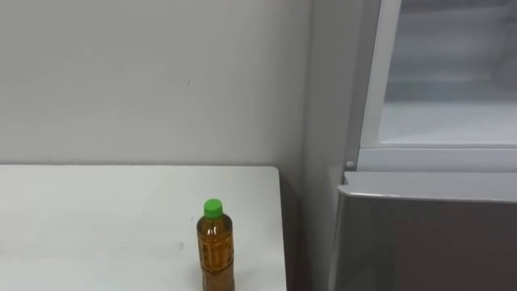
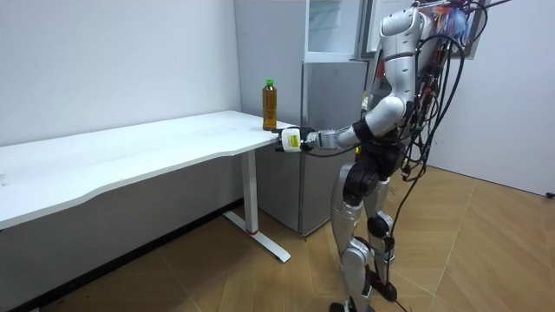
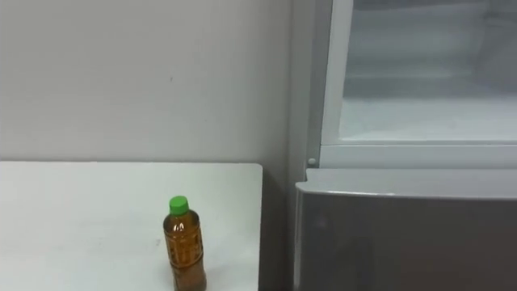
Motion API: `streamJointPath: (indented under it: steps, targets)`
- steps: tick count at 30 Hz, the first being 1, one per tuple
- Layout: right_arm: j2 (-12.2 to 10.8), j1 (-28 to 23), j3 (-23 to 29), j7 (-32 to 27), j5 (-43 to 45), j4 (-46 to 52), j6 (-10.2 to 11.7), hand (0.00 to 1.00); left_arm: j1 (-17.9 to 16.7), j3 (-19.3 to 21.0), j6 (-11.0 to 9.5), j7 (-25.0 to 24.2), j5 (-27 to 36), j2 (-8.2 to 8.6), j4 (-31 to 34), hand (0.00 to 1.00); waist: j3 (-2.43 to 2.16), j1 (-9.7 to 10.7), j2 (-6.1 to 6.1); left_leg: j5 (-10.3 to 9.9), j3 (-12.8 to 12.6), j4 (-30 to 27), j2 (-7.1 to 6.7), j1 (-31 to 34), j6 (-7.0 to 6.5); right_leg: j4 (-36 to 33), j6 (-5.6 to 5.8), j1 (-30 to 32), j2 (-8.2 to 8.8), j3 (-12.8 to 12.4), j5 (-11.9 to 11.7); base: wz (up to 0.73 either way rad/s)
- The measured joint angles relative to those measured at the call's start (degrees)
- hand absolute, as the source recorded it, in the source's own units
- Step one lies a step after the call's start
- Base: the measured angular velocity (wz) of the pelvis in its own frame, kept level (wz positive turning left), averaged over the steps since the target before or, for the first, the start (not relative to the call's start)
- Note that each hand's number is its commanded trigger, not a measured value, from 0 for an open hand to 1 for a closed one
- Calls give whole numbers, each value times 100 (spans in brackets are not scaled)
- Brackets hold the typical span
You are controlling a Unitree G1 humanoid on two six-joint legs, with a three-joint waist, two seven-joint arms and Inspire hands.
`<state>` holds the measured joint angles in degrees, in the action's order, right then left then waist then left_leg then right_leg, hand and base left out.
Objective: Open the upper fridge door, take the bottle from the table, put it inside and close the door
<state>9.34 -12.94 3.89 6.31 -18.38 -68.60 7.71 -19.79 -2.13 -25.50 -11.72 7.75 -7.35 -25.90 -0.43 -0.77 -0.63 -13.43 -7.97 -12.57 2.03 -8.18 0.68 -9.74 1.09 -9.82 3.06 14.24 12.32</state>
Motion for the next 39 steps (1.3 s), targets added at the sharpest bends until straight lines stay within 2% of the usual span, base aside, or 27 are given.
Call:
streamJointPath:
  steps: [1, 3, 4, 6, 7, 8, 11, 17, 22, 27, 31, 34, 39]
  targets:
    - [0, -3, 15, -5, 10, 8, 6, 0, 0, 5, -9, 12, 83, 0, -73, 0, -2, 0, -2, -1, -2, 5, 0, -15, 1, -2, 2, -2, 1, -7, 10, -4]
    - [-11, -10, 27, -25, 63, 20, 43, 0, -55, 136, -34, 179, 172, -24, -647, 0, 5, -4, 19, -12, -1, 34, 13, -36, 21, -5, -2, -9, -8, 12, 21, 0]
    - [-11, -5, 28, -36, 74, 20, 42, 0, -51, 206, 34, 241, 173, -30, -897, 0, 5, -5, 22, -20, 2, 34, 20, -33, 33, -5, -2, -7, -14, 17, 22, 3]
    - [-48, 47, 46, -81, 115, -17, 39, 0, 6, 482, 542, 547, 166, -122, -2112, 0, 5, 37, 21, -41, 19, 24, 35, -16, 54, -1, -8, 3, -27, 28, 25, 0]
    - [-67, 50, 59, -87, 116, -27, 38, 0, -6, 561, 676, 651, 165, -139, -2413, 0, 5, 50, 8, -50, 27, 20, 37, -2, 59, 1, -9, 12, -30, 36, 25, 5]
    - [-90, 46, 62, -95, 114, -76, 34, 0, -51, 677, 908, 841, 154, -171, -2830, 0, 2, 49, -21, -56, 33, 10, 39, 40, 58, -1, -9, 42, -30, 43, 25, 4]
    - [-95, 128, 44, -151, 93, -349, -33, 0, -200, 766, 1168, 1217, 109, -170, -3399, 0, 11, 8, -44, -67, 33, -14, 29, 80, 41, -11, -1, 67, -17, 49, 19, 3]
    - [-88, 172, -22, -257, 62, -509, -29, 0, -113, 758, 1495, 1540, -176, -34, -3600, 0, 35, 46, -7, -75, 33, -16, 30, 83, 40, -8, 5, 54, -16, 46, 24, 0]
    - [-88, 149, -27, -330, 60, -489, -49, 0, 8, 750, 1791, 1623, -335, -30, -3614, 0, 39, 63, 22, -80, 31, -8, 28, 82, 43, -12, 7, 41, -17, 23, 33, 0]
    - [-53, 27, -7, -302, 56, -274, -241, 0, -71, 752, 2249, 1653, -806, -16, -3724, 0, 43, 73, 75, -129, 33, -12, 25, 47, 43, -3, 25, -18, -18, 21, 44, 0]
    - [-55, 32, -5, -299, 55, -248, -299, 0, -105, 753, 2547, 1654, -1007, -17, -3759, 0, 45, 98, 86, -129, 46, -9, 23, 46, 43, 6, 27, -18, -16, 25, 45, 0]
    - [-55, 105, -34, -301, 43, -242, -341, 0, -26, 744, 2677, 1648, -1134, -8, -3822, 0, 47, 97, 103, -129, 41, -23, 25, 38, 43, 3, 27, -17, -17, 26, 45, 0]
    - [-63, 146, -58, -236, -57, -242, -351, 0, 145, 707, 2747, 1605, -1543, 23, -3826, 0, 55, 90, 100, -129, 36, -19, 23, 60, 43, -4, 31, 6, -9, 19, 70, 0]
